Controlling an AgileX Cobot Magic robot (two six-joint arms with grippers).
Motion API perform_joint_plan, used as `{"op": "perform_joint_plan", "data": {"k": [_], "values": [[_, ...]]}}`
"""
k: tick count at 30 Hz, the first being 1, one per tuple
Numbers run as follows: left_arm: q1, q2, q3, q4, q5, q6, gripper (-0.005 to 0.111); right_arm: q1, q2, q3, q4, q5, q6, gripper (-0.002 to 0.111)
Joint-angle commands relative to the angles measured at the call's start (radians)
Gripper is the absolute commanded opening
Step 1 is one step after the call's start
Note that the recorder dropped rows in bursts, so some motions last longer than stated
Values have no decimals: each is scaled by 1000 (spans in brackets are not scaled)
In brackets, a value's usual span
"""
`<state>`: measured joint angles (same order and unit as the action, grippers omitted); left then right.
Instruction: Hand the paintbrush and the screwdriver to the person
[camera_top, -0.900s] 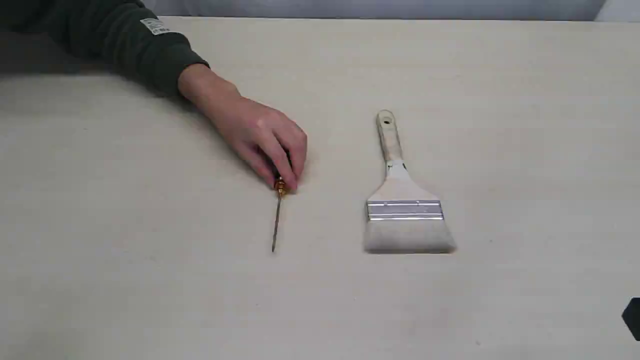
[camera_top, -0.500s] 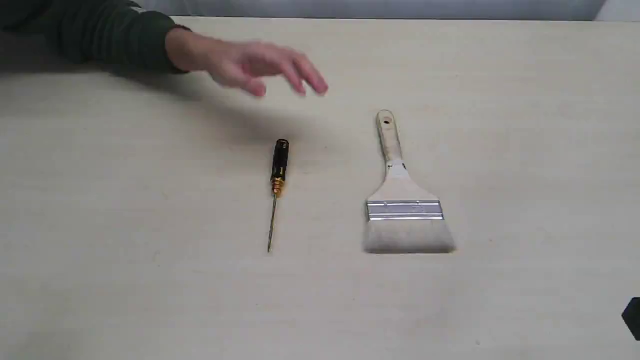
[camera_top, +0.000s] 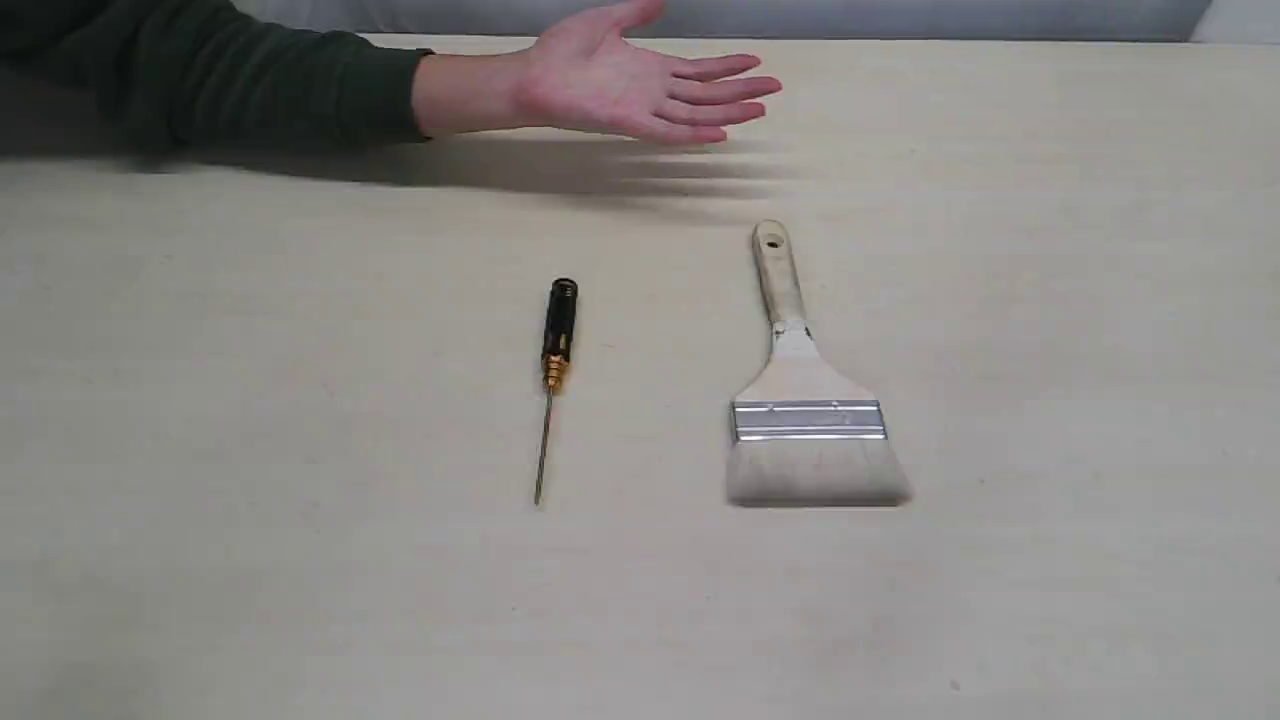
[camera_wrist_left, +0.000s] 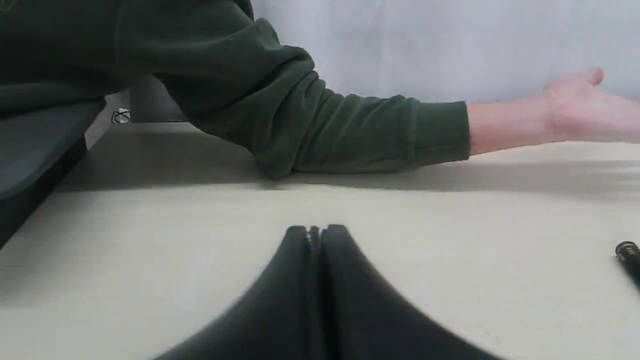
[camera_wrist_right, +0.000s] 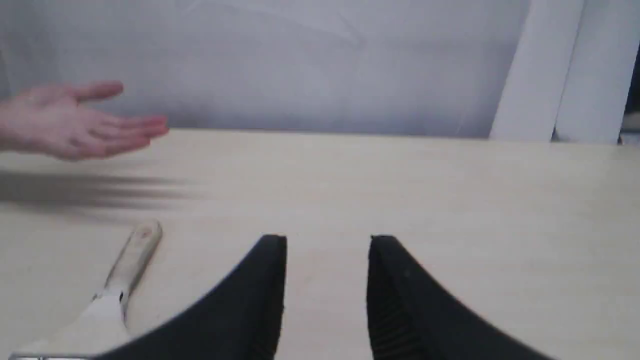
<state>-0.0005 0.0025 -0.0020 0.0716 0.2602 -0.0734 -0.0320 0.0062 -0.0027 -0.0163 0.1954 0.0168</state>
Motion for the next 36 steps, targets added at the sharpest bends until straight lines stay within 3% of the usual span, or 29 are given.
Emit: {"op": "perform_joint_plan", "data": {"k": [1, 9, 26, 36], "values": [[-7, -2, 2, -1, -11, -2, 0, -5, -6, 3, 2, -129, -4, 30], [-7, -2, 2, -1, -11, -2, 0, -5, -6, 3, 9, -179, -2, 30], [-7, -2, 2, -5, -9, -2, 0, 0, -6, 3, 312, -218, 29, 30], [-7, -2, 2, -5, -9, -2, 0, 0, 160, -252, 374, -83, 3, 30]]}}
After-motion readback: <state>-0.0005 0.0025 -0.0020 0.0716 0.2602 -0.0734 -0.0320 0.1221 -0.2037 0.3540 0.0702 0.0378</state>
